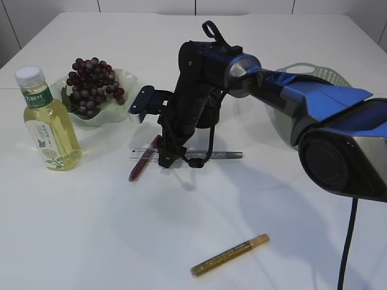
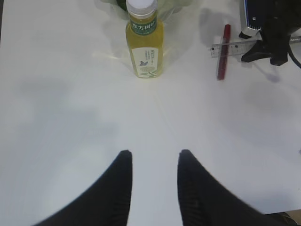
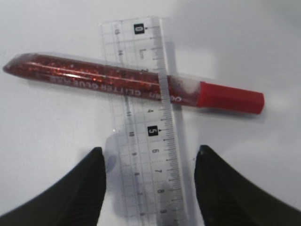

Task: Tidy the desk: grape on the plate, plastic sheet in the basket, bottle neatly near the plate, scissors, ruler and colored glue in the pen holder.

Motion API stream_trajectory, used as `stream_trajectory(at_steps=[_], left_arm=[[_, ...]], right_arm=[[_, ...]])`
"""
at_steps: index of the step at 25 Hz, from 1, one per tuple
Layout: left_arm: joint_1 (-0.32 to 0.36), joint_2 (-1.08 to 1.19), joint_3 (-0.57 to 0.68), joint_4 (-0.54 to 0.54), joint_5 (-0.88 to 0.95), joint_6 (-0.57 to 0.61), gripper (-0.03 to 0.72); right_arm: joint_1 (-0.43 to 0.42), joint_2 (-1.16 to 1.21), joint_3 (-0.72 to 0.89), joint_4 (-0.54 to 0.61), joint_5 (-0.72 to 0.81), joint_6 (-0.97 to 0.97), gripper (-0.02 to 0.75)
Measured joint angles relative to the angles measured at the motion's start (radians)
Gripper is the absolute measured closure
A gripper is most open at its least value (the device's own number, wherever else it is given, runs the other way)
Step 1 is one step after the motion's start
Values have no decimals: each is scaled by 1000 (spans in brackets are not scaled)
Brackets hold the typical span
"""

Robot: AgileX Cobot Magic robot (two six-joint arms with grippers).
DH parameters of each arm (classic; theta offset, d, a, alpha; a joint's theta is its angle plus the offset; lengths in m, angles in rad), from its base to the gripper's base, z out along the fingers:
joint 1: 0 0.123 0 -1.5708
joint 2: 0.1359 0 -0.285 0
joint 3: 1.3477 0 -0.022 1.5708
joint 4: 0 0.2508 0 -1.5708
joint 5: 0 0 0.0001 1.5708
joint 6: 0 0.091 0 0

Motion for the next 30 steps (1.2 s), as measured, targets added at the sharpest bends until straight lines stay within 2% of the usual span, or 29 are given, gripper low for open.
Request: stream_trajectory(at_steps=[6,24,30], left_arm=[[0,0,0,0,0,0,450],[0,0,0,0,0,4,452],[0,0,0,0,0,4,452]], right_arm=[[0,0,0,0,0,0,313],[0,10,0,6,-2,0,329],[0,12,-2,10,-4,0,422]])
